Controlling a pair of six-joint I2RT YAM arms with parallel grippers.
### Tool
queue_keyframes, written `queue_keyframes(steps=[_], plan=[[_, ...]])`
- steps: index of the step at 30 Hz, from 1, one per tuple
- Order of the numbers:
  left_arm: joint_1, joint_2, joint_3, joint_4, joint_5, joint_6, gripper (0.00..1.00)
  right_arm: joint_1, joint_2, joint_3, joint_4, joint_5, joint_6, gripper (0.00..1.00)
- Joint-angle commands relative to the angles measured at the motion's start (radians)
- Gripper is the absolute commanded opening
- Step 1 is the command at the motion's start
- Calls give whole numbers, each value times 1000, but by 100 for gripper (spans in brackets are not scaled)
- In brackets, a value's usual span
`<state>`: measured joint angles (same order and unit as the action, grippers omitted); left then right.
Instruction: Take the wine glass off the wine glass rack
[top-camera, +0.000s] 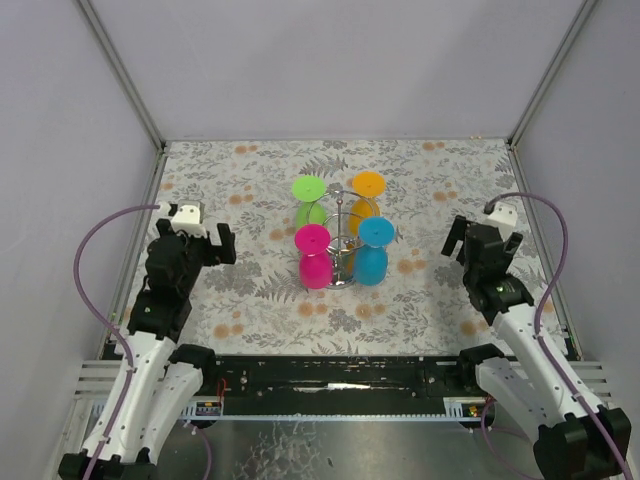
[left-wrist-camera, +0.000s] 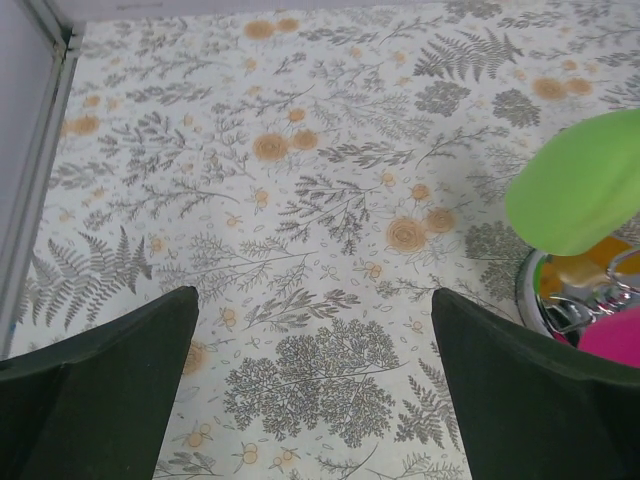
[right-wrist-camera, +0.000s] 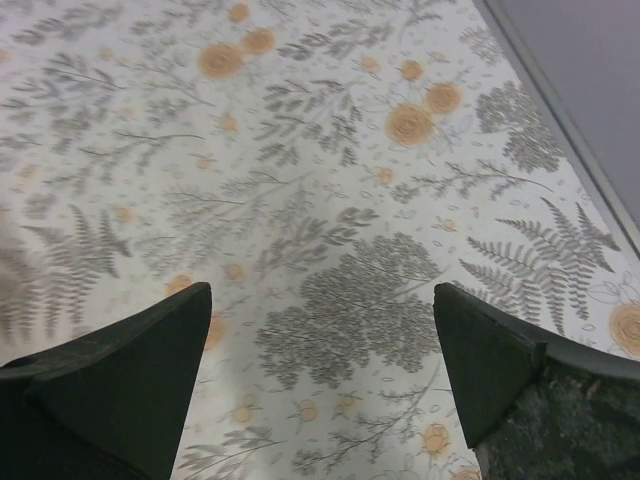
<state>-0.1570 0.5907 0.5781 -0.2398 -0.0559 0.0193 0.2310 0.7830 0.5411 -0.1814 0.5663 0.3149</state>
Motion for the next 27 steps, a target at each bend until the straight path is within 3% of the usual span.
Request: queue_keyframes(steps=[1,8,14,18,27], plan=[[-4,-12,122,-191,103,92,100,-11,70,214,-202,-164,87,99],[-4,-42,194,-198,214,94,100,-58,258,545,-380,-296,70,99],[-4,277,460,-332,90,-73,100,-94,394,775,-451,-391,53,99],[-4,455,620,-456,174,-139,100,-99,442,823,-461,-408,64,99],[-12,715,827,-356,421,-454,100,-106,497,854,-463,-498,129,99]])
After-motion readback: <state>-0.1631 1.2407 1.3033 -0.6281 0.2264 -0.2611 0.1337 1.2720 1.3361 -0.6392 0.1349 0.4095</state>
